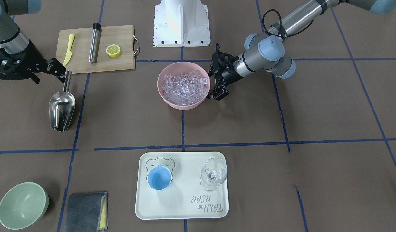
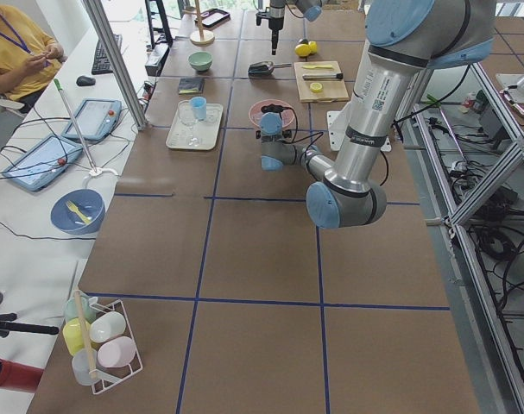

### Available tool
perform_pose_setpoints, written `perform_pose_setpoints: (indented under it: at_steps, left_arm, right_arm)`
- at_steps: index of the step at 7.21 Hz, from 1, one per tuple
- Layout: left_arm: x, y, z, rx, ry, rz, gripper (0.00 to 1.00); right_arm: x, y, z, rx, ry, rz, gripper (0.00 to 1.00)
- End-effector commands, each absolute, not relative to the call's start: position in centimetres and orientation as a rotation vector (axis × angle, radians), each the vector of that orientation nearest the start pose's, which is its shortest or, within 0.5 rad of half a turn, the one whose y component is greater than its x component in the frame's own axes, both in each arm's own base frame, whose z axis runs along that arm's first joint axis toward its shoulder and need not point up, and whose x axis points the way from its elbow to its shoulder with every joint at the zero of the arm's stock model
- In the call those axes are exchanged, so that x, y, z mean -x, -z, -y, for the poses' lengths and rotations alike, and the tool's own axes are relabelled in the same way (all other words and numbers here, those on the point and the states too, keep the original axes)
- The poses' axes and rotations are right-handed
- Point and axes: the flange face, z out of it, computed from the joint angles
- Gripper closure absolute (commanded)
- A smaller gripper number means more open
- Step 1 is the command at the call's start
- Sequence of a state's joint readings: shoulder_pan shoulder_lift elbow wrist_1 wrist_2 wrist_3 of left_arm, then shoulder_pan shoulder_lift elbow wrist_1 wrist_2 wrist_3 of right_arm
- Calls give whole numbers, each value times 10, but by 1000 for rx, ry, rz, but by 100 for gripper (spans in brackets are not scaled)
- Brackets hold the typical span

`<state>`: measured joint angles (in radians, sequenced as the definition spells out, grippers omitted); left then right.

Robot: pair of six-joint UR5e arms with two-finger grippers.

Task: Put ice in cup with scoop
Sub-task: 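Close the right gripper on the metal scoop handle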

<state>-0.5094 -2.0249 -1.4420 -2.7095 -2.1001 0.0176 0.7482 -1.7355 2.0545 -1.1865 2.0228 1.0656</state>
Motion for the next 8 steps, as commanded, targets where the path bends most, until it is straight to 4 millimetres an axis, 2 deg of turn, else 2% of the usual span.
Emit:
perform_pose_setpoints:
  at_steps: [1, 2, 3, 5, 6, 7, 8]
  left_arm:
    - [-531, -329, 392, -1104, -1241, -1171, 0]
    - [-531, -331, 392, -1101, -1240, -1169, 0]
    - [-532, -332, 392, -1100, -1240, -1168, 0]
    - [-532, -334, 393, -1097, -1240, -1167, 0]
    - [-532, -334, 393, -1097, -1240, -1167, 0]
    - [-533, -333, 393, -1098, -1240, -1167, 0]
    - [-533, -333, 393, -1098, -1240, -1167, 0]
  right_arm:
    - [300, -467, 335, -61, -121, 775, 0]
    - [309, -469, 328, -58, -101, 769, 0]
    - [314, -473, 323, -48, -86, 763, 8]
    - [318, -482, 320, -38, -63, 747, 35]
    - [318, -485, 321, -41, -45, 742, 45]
    - [317, -490, 321, -46, -15, 733, 52]
    - [317, -494, 321, -58, 25, 723, 54]
